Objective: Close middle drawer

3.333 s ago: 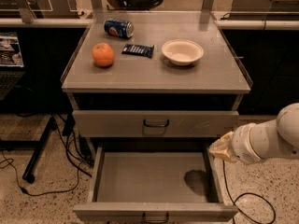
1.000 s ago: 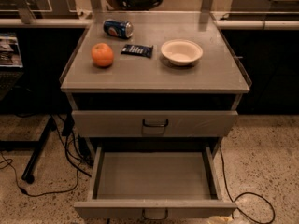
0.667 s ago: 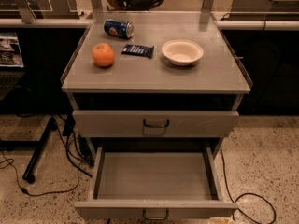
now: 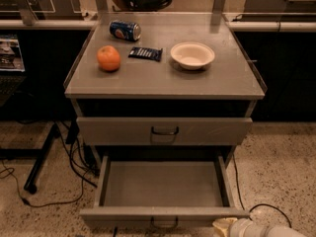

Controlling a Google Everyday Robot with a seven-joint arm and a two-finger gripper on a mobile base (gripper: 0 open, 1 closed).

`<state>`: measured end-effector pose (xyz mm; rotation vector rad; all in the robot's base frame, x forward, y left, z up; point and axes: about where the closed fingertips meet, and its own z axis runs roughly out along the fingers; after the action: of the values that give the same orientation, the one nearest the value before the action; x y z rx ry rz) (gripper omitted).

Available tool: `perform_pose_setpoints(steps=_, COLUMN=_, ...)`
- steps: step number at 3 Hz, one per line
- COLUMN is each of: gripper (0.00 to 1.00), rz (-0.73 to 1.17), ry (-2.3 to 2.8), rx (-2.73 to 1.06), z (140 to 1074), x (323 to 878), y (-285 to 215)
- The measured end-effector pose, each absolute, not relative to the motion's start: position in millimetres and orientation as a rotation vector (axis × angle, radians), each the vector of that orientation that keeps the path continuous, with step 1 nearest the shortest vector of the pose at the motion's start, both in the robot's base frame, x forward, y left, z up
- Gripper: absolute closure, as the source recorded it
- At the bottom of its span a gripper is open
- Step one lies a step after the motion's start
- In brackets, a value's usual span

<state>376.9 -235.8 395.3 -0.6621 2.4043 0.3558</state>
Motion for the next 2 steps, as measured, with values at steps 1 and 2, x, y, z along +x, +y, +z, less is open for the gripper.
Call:
perform_pose_setpoints(steps=1, gripper=1.0, rz=0.322, ry=2.373, rx=-0.722, z=417.2, x=418.7, y=-217.2)
perform_pose_setpoints(steps=2, gripper=1.0, rz=0.322, ry=2.368, rx=-0.74, z=419.4, x=423.5, y=-212.0)
